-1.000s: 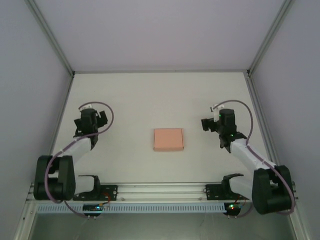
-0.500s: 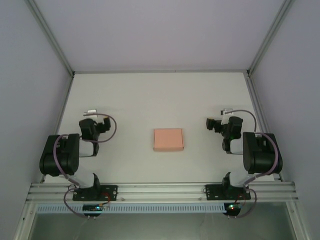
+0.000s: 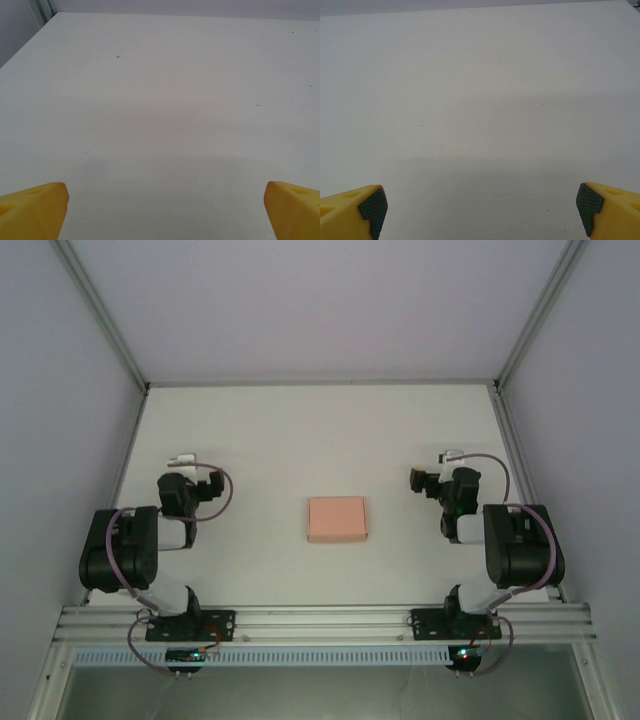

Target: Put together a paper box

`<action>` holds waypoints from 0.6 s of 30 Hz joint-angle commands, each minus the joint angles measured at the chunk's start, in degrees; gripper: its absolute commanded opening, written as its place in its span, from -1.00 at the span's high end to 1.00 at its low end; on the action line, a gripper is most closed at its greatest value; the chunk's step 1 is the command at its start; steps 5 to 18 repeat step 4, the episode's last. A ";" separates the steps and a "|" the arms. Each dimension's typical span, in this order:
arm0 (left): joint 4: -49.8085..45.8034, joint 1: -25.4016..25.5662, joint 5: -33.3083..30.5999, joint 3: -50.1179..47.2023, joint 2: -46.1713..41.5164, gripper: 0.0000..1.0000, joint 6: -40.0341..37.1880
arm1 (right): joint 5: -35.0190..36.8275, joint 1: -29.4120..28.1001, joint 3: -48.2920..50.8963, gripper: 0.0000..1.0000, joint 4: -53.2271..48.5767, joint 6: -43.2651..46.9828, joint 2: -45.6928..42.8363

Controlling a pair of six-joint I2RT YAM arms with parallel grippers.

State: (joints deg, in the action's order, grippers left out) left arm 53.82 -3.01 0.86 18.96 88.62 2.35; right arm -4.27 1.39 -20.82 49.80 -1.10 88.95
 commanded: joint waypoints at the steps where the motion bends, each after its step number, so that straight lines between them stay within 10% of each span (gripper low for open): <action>1: 0.85 -0.23 1.34 1.42 -0.38 -0.99 -0.73 | 0.65 -0.16 -0.63 -0.99 -0.08 -0.87 -0.09; 18: 0.84 -0.17 1.35 1.37 -0.38 -0.99 -0.77 | 1.07 -0.16 -0.56 -0.99 0.03 -0.84 -0.08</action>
